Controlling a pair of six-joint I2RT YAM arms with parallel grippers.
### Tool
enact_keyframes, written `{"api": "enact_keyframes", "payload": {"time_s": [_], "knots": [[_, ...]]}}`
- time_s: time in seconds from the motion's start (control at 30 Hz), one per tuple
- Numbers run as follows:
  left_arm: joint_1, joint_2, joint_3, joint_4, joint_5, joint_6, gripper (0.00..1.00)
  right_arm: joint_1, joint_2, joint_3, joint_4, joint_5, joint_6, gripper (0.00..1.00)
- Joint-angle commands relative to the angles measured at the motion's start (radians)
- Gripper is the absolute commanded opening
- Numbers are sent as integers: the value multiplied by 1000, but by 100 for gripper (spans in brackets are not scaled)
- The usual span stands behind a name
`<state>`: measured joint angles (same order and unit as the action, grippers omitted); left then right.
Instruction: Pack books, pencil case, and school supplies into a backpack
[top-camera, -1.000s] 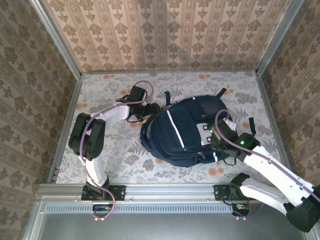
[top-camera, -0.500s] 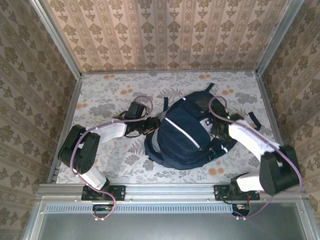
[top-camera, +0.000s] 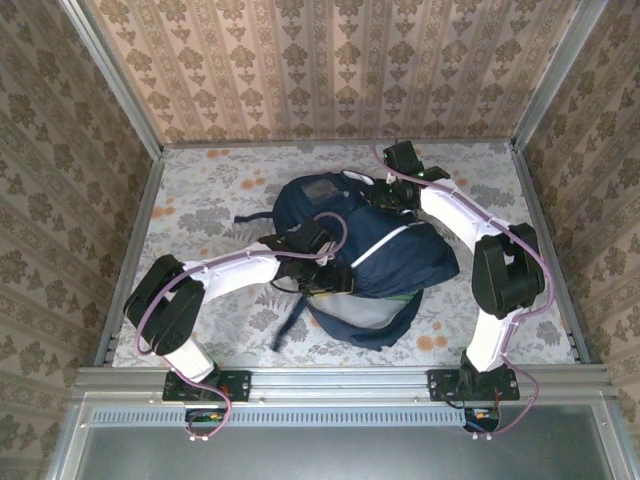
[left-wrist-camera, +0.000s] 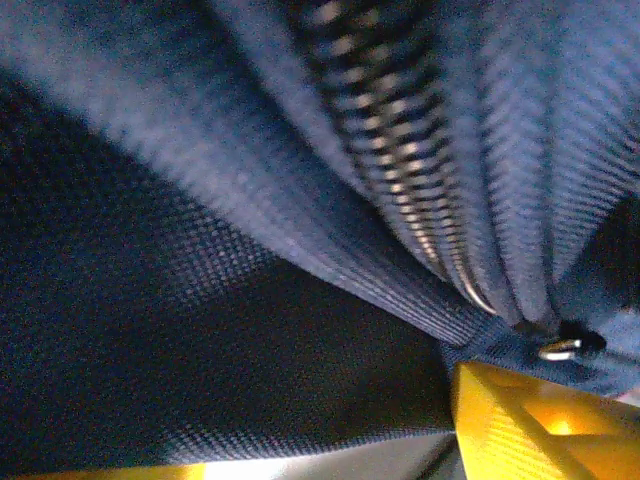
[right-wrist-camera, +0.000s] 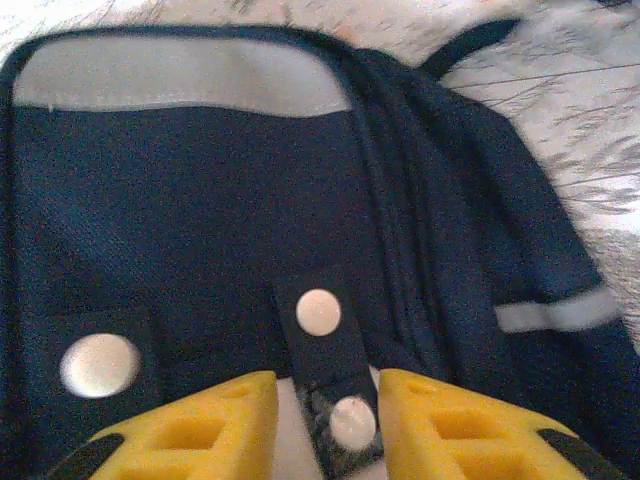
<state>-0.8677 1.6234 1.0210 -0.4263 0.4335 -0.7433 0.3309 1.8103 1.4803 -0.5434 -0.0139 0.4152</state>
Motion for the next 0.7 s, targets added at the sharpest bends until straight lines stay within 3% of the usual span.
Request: {"api": "enact_keyframes", "payload": {"time_s": [0.0, 0.13, 0.23, 0.37, 0.47, 0.67], "knots": [[-26, -105, 76, 46, 31, 180, 69, 13, -112, -5, -93, 46, -40, 40], [-15, -228, 37, 20, 48, 211, 72, 10, -218, -54, -80, 123, -51, 38], [-8, -317, 35, -7, 77, 263, 74, 16, -305, -118, -57, 92, -40, 34], [50, -402, 25, -92, -57, 270, 74, 48, -462, -263, -15, 56, 7, 25], [111, -397, -24, -108, -99, 278, 68, 111, -535, -337, -41, 47, 8, 22], [98, -337, -137, -69, -324, 387, 53, 209, -635, -474, -57, 2, -117, 22]]}}
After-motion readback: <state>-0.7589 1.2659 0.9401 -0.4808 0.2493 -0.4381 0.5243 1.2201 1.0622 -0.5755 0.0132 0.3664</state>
